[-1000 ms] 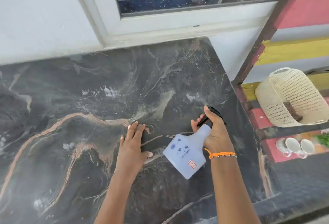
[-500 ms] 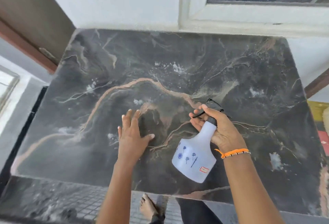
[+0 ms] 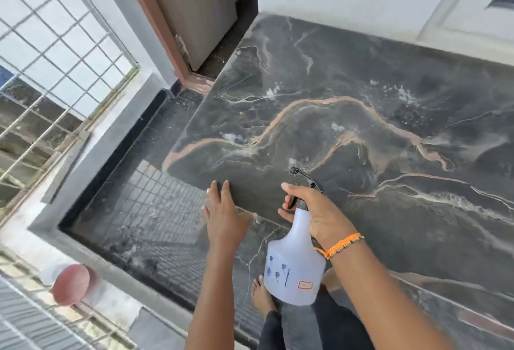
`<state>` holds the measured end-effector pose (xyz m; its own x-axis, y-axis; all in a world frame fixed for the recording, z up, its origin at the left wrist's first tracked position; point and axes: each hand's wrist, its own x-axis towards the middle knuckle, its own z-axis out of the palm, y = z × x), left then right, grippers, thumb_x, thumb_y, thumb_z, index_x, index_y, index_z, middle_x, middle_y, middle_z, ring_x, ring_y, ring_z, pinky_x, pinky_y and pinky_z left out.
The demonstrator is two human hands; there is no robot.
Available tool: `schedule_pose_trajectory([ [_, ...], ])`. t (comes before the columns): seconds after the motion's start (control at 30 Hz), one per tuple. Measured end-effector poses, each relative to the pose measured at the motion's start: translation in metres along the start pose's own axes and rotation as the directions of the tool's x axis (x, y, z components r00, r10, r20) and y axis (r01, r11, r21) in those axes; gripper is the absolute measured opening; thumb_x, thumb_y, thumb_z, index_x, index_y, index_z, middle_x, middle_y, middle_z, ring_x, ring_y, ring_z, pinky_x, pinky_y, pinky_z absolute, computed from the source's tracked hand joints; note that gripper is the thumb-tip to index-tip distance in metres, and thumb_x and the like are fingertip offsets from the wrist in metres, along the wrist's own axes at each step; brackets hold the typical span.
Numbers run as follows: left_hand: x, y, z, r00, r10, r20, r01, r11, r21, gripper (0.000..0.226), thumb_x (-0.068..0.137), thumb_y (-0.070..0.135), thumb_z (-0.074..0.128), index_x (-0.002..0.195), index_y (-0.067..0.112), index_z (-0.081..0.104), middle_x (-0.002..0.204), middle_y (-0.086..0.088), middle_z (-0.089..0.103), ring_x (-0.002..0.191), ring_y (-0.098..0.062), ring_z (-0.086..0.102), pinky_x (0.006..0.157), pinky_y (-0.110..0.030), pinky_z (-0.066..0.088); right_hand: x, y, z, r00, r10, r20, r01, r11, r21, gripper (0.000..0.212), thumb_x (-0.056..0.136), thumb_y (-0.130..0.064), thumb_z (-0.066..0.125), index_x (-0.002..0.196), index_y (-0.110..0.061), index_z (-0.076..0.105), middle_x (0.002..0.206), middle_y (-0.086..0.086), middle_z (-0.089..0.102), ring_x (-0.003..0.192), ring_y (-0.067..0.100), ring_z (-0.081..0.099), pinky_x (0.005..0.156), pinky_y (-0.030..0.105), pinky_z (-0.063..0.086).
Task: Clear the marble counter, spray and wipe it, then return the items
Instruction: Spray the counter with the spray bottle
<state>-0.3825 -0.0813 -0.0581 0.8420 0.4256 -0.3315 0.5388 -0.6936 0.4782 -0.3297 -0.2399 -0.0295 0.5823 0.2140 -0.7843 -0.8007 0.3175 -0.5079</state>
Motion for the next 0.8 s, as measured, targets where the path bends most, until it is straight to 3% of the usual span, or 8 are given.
schedule_pose_trajectory([
  [0.1, -0.001, -0.004, 0.001, 0.999, 0.048, 0.014, -0.049, 0.997, 0.061, 0.091, 0.08, 0.03, 0.07, 0.148, 0.014, 0.011, 0.158, -0.011, -0.002, 0.145, -0.028, -0.008, 0.115, -0.05, -0.004, -0.005, 0.005, 0.005, 0.999, 0.013, -0.045, -0.011, 0.999, 0.032, 0.019, 0.075, -0.011, 0.075, 0.058, -0.007, 0.066, 0.047, 0.004, 0.054, 0.043, 0.014, 0.051, 0.051, 0.029, 0.056],
  [0.23, -0.001, 0.016, 0.01, 0.973, 0.207, 0.106, -0.219, 0.969, 0.117, 0.096, 0.078, 0.033, 0.071, 0.148, 0.015, 0.008, 0.158, -0.008, -0.001, 0.145, -0.029, -0.011, 0.115, -0.05, -0.005, -0.022, 0.001, -0.006, 0.998, -0.044, 0.051, 0.042, 0.998, 0.045, 0.013, 0.067, -0.014, 0.075, 0.057, -0.009, 0.069, 0.059, 0.006, 0.062, 0.07, 0.019, 0.062, 0.056, 0.03, 0.057],
  [0.4, -0.014, 0.059, 0.039, 0.842, 0.483, 0.239, -0.512, 0.856, 0.077, 0.096, 0.075, 0.028, 0.074, 0.148, 0.017, 0.012, 0.158, -0.006, 0.004, 0.146, -0.025, -0.009, 0.116, -0.047, -0.007, -0.05, 0.001, -0.051, 0.978, -0.188, -0.086, 0.199, 0.969, 0.144, 0.009, 0.076, -0.01, 0.067, 0.069, -0.004, 0.065, 0.066, 0.009, 0.065, 0.085, 0.023, 0.062, 0.057, 0.031, 0.058],
  [0.53, -0.043, 0.096, 0.072, 0.734, 0.565, 0.376, -0.632, 0.771, 0.075, 0.093, 0.07, 0.034, 0.077, 0.145, 0.016, 0.025, 0.155, -0.004, 0.018, 0.146, -0.023, 0.005, 0.117, -0.047, -0.001, -0.071, 0.007, -0.099, 0.946, -0.18, -0.269, 0.243, 0.944, 0.225, 0.016, 0.086, -0.007, 0.059, 0.071, -0.004, 0.061, 0.058, 0.006, 0.065, 0.076, 0.021, 0.062, 0.053, 0.029, 0.058],
  [0.7, -0.058, 0.109, 0.09, 0.744, 0.542, 0.391, -0.645, 0.735, 0.21, 0.095, 0.069, 0.035, 0.078, 0.143, 0.008, 0.026, 0.153, -0.008, 0.022, 0.145, -0.027, 0.008, 0.118, -0.041, 0.004, -0.078, 0.018, -0.135, 0.882, -0.082, -0.464, 0.235, 0.93, 0.283, 0.016, 0.084, -0.008, 0.064, 0.07, -0.003, 0.059, 0.052, 0.007, 0.058, 0.061, 0.019, 0.054, 0.044, 0.023, 0.053],
  [0.8, -0.06, 0.114, 0.092, 0.756, 0.537, 0.375, -0.64, 0.727, 0.249, 0.093, 0.067, 0.036, 0.079, 0.14, 0.007, 0.031, 0.149, -0.008, 0.029, 0.144, -0.029, 0.012, 0.119, -0.04, 0.005, -0.077, 0.022, -0.152, 0.876, -0.017, -0.482, 0.221, 0.903, 0.369, 0.013, 0.08, -0.006, 0.069, 0.07, -0.002, 0.062, 0.053, 0.008, 0.053, 0.049, 0.015, 0.052, 0.042, 0.022, 0.05],
])
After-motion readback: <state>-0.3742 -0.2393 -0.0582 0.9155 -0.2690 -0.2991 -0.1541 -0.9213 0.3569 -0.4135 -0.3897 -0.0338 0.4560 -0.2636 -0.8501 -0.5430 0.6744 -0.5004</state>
